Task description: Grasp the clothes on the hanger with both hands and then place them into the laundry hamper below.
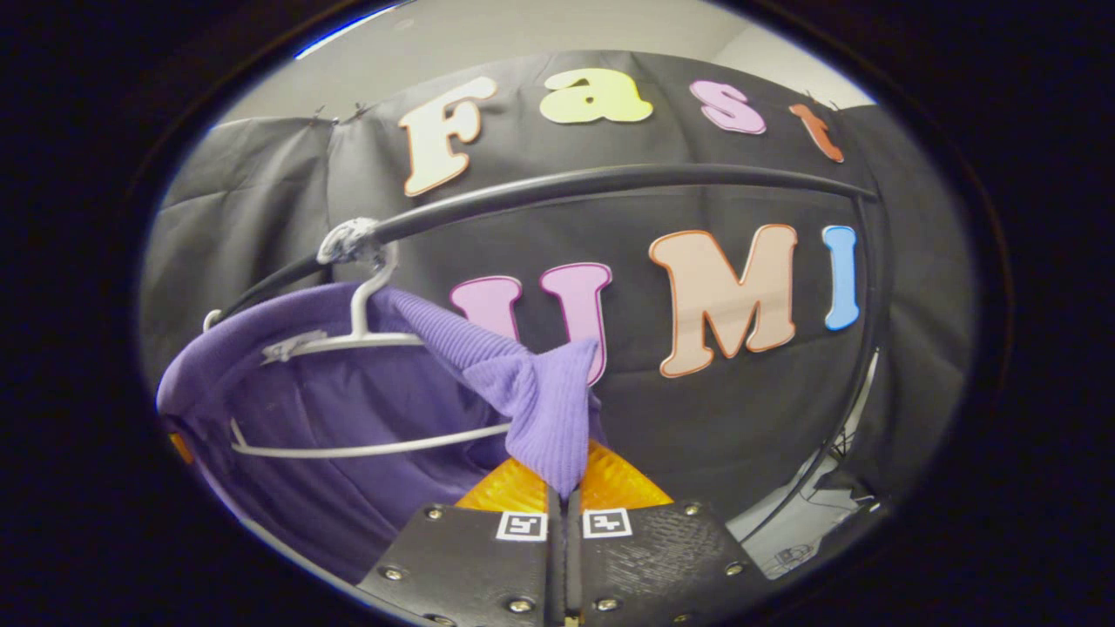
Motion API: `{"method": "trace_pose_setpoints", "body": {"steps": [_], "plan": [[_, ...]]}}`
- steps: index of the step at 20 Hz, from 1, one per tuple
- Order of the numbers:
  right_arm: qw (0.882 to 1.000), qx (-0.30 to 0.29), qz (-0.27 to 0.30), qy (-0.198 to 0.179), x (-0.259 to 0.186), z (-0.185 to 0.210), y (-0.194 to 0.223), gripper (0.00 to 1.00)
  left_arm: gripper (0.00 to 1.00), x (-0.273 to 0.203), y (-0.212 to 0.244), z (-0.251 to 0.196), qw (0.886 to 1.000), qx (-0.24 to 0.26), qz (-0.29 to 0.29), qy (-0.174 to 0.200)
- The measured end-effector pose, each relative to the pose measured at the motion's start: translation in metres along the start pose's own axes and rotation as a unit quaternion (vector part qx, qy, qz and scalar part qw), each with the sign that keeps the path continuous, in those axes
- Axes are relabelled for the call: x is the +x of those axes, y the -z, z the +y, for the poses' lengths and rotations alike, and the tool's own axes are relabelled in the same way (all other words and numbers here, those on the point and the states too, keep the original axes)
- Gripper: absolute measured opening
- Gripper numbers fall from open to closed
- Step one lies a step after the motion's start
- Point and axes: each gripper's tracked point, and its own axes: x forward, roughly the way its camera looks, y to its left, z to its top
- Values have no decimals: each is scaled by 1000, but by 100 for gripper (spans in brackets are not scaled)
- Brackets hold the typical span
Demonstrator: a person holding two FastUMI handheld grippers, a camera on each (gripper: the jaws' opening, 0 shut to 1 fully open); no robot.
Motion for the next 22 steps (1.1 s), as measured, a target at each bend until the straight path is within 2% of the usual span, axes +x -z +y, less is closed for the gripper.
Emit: {"method": "trace_pose_setpoints", "body": {"steps": [1, 7, 11, 13, 22], "plan": [[1000, 1, -7, 5, 4, -2, -6, 1, 0, 2, -3, 8, 1000, -3, 2, -4], [999, 2, -44, 19, 24, -13, -29, 1, 0, 29, -32, 65, 998, 30, -30, -53], [997, -14, -74, 34, 39, -17, -43, 1, 2, 50, -46, 86, 996, 25, -46, -69], [996, -15, -77, 38, 51, -19, -44, 1, 0, 66, -47, 85, 997, 29, -47, -60], [995, -6, -80, 63, 99, -40, -43, 1, 0, 115, -36, 85, 999, -5, -44, -12]]}}
